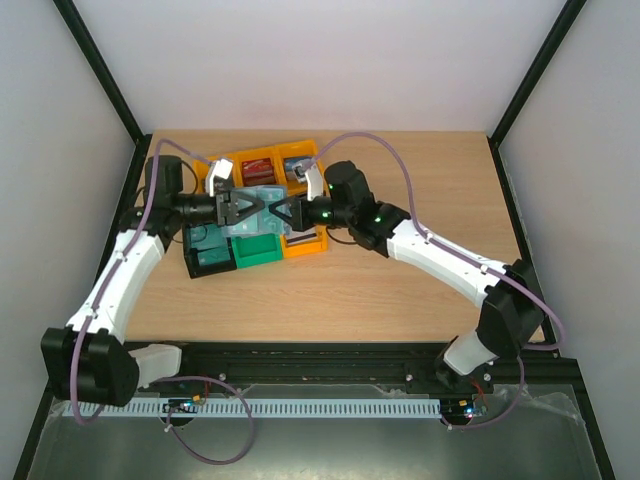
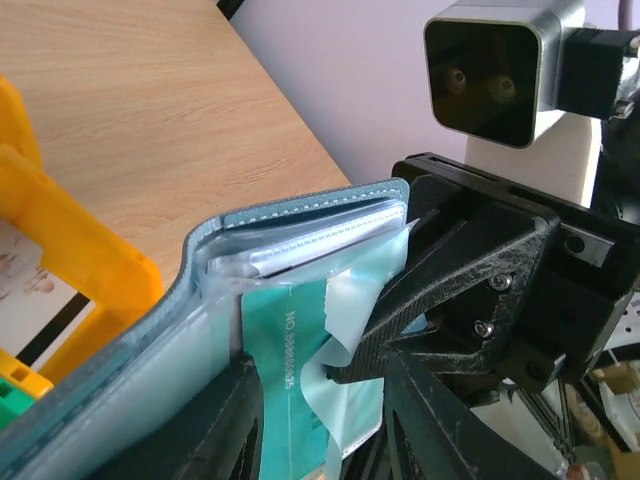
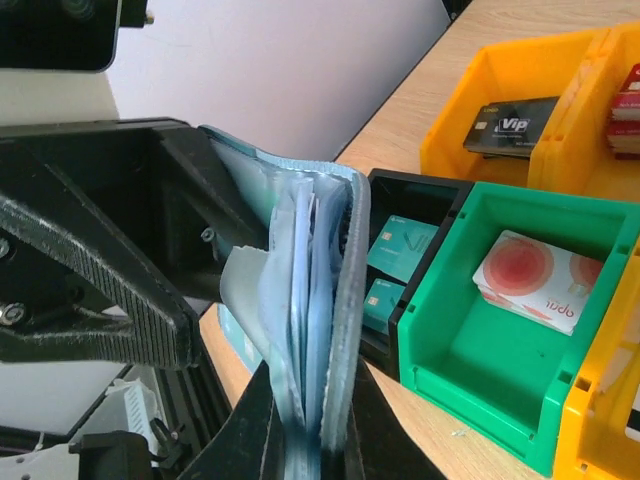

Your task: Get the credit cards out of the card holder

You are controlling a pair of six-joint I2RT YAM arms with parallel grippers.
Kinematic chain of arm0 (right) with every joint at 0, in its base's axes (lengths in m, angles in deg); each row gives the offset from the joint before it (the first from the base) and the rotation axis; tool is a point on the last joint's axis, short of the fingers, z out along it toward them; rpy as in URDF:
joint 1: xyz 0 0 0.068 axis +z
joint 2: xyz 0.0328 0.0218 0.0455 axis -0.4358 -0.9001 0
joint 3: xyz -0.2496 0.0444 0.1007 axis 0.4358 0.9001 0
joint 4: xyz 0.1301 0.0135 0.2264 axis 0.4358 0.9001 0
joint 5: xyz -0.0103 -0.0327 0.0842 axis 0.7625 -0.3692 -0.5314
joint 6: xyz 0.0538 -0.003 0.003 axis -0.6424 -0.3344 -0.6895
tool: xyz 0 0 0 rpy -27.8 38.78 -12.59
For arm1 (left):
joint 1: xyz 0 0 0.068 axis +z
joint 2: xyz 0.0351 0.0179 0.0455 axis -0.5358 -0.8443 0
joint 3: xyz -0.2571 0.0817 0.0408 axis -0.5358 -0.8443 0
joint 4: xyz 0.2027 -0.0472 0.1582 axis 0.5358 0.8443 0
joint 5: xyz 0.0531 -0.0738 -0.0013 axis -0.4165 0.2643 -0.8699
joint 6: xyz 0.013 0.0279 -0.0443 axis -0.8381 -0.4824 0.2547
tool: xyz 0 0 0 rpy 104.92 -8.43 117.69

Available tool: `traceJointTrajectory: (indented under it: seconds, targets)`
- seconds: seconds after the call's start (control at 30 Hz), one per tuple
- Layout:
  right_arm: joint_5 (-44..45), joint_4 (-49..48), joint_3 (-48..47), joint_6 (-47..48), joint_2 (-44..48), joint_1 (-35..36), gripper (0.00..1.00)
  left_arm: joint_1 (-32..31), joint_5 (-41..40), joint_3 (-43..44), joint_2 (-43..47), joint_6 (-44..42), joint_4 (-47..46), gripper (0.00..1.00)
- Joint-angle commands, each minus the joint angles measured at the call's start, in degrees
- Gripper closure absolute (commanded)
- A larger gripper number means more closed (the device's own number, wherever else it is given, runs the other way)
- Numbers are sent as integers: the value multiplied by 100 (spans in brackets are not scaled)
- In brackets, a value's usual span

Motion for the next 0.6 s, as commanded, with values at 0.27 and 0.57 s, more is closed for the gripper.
traceJointTrajectory:
  seconds: [0.27,0.57]
  targets:
    - [-1567,-633,-1103,118,-381,-228,98,122,50,869,-408,-1370,1311,62]
    - [-1560,-782,-1677,-194,-645,-401,99,500,211,1005,-459,-1279,1442,58]
